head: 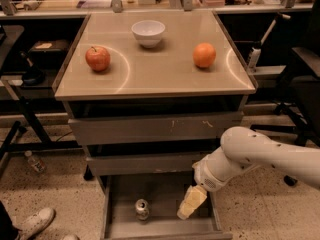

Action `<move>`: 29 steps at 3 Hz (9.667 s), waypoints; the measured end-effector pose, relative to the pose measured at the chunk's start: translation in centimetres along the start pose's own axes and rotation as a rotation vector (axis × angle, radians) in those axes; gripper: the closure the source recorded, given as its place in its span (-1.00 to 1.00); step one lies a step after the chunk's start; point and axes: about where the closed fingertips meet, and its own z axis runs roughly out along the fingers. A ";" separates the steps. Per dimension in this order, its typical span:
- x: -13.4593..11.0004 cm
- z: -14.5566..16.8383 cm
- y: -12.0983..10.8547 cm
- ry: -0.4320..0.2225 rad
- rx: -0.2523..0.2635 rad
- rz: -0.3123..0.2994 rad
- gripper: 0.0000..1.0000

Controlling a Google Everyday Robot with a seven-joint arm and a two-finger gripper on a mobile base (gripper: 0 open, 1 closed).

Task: Pick 7up can from bottom drawer and place on counter

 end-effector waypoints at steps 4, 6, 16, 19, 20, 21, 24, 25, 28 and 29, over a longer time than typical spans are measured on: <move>1.8 15.4 -5.6 -0.216 -0.113 0.040 -1.00; 2.7 18.5 -5.9 -0.243 -0.144 0.058 -1.00; -1.5 38.4 -11.1 -0.553 -0.126 -0.084 -1.00; -0.3 43.2 -9.9 -0.616 -0.165 -0.088 -1.00; -1.6 42.7 -10.4 -0.638 -0.153 -0.126 -1.00; -1.6 42.7 -10.4 -0.638 -0.153 -0.126 -1.00; -1.6 42.7 -10.4 -0.638 -0.153 -0.126 0.33; -1.7 42.7 -10.4 -0.639 -0.153 -0.126 0.79; -5.2 31.7 -6.8 -0.775 -0.091 -0.093 1.00; -6.5 26.5 -5.7 -0.806 -0.064 -0.117 1.00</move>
Offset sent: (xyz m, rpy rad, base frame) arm 0.0264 0.0455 -0.1294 0.2884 0.0735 -0.0638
